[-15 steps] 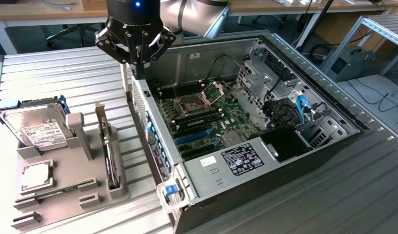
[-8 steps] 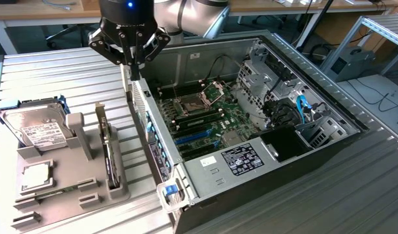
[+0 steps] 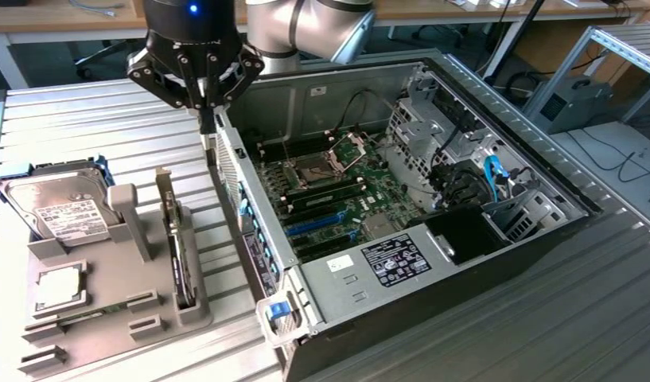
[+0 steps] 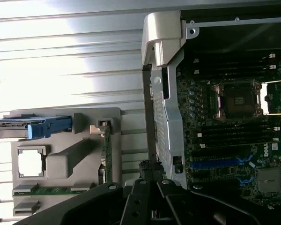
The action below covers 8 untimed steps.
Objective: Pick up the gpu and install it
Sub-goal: 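Reach for the gpu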
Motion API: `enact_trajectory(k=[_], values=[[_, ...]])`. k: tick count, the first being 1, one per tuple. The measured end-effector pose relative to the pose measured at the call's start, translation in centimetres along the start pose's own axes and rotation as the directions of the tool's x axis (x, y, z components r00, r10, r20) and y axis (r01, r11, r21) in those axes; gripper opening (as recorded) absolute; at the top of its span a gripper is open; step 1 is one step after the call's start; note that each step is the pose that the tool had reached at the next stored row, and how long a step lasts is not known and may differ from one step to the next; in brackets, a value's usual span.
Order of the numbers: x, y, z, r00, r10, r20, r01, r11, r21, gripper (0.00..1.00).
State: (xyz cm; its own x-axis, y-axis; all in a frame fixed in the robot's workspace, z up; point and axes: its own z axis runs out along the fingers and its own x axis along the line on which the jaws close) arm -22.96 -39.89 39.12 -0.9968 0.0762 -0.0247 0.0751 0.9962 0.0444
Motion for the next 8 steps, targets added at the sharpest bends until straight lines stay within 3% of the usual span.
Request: enact_trajectory(k=[8], values=[[1.3,-0.1,-0.01,1.0,0.0,0.0,0.0,1.0,0.0,0.11]])
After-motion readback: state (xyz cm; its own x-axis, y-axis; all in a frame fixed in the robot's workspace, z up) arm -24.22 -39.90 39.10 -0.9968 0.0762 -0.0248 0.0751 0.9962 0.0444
